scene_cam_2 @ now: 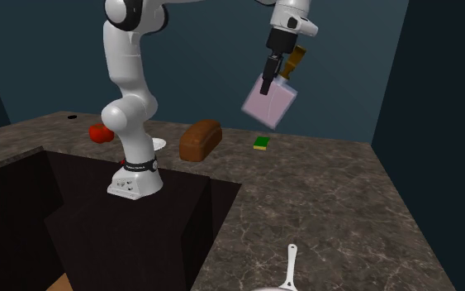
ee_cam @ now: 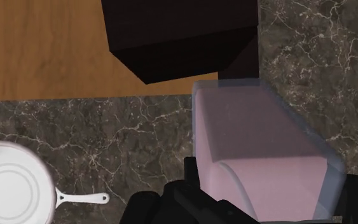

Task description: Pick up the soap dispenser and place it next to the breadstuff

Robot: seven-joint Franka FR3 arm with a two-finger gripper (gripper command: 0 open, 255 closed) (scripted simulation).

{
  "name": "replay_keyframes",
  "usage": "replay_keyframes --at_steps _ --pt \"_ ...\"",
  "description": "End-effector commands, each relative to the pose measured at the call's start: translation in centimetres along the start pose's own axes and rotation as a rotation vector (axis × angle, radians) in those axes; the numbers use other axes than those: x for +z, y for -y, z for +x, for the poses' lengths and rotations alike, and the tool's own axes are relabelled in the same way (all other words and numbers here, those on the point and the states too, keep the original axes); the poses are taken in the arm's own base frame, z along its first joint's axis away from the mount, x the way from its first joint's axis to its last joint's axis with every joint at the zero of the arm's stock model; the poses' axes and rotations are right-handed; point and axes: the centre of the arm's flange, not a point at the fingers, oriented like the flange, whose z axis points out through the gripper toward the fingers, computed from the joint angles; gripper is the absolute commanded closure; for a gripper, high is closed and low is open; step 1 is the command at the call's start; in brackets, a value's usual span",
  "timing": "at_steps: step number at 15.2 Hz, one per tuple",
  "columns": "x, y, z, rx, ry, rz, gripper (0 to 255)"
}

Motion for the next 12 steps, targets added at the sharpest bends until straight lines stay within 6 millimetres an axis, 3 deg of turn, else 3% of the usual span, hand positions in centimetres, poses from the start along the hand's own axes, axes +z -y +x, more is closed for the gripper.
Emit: replay_keyframes --at_steps 1,12 --pt "0.3 2.3 -1.3 0.002 0.000 0.000 255" --pt "1.8 15.3 -7.5 0.002 0.000 0.000 255"
